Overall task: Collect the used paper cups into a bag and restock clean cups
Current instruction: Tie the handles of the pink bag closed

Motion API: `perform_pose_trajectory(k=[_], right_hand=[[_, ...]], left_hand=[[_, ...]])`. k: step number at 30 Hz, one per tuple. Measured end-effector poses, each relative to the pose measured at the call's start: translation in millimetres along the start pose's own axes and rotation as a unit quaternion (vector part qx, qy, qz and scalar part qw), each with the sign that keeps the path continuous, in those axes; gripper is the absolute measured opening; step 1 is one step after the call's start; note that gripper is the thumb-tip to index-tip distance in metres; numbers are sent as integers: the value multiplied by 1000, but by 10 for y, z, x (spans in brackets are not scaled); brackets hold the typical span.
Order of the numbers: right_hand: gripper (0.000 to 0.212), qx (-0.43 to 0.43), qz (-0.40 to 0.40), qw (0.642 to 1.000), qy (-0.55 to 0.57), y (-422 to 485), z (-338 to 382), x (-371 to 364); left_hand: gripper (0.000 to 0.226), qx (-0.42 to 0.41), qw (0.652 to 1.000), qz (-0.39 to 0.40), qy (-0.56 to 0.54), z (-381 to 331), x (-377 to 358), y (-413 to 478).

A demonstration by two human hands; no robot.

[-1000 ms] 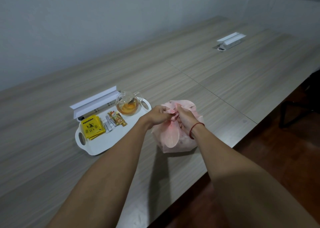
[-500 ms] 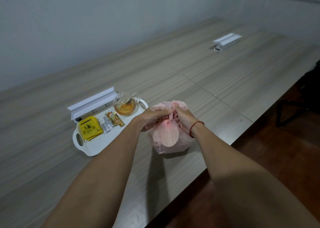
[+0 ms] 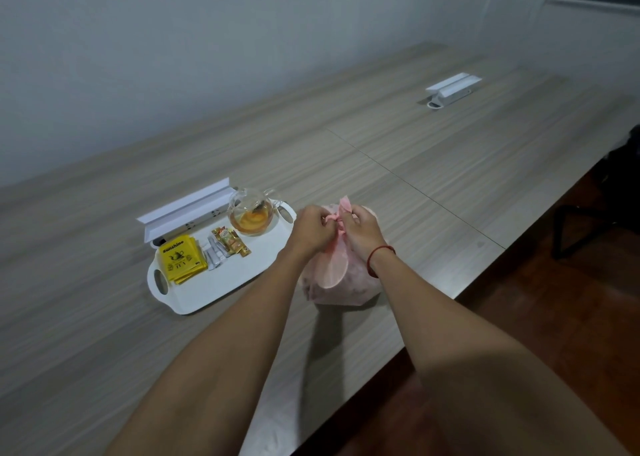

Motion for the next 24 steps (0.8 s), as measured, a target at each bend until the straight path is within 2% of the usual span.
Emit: perform_pose_trajectory(k=[2,5,7,10,12,15,16,19,21,24], right_hand=[[32,7,-5,1000,-10,-22,19,-3],[33,14,-12,1000,-21,-15,-1,7],[36,7,-15,1000,-13,-28,-20,35],[32,1,-17,1000,-7,-53,-15,74],[33,5,-20,1000,-1,-34,-22,77],[45,9,-22,1000,11,-16,-37,58],[41,10,-23,1000,15,-32,-20,60],[19,3,-19,1000,13,-67,-34,99],[23,-14,-17,1000,5,-66,-125,121],[24,-22,-32,999,-29,-70,-192,129]], left_hand=[[34,25,999,37,-17,21,-58,-22],[34,101,983,90,-124,117,-128,-87],[26,151,957,137,-207,176,-187,-136],[9,203,900,198,-332,202,-265,-200],[13,235,864,199,-399,249,-313,-218],[15,262,837,198,-437,281,-372,-271],[16,274,831,201,-440,300,-390,-293],[20,312,831,204,-412,419,-412,-329],[18,328,839,182,-395,506,-404,-297],[15,349,852,97,-378,655,-348,-219]])
Point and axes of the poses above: each hand's wrist, its own y-axis towards the middle knuckle, its own x-axis out of the back of the hand, z = x × y, the point moved 10 cm from there along y, towards the middle knuckle, and after that the axes turned 4 degrees about y, right-handed, at the moved point
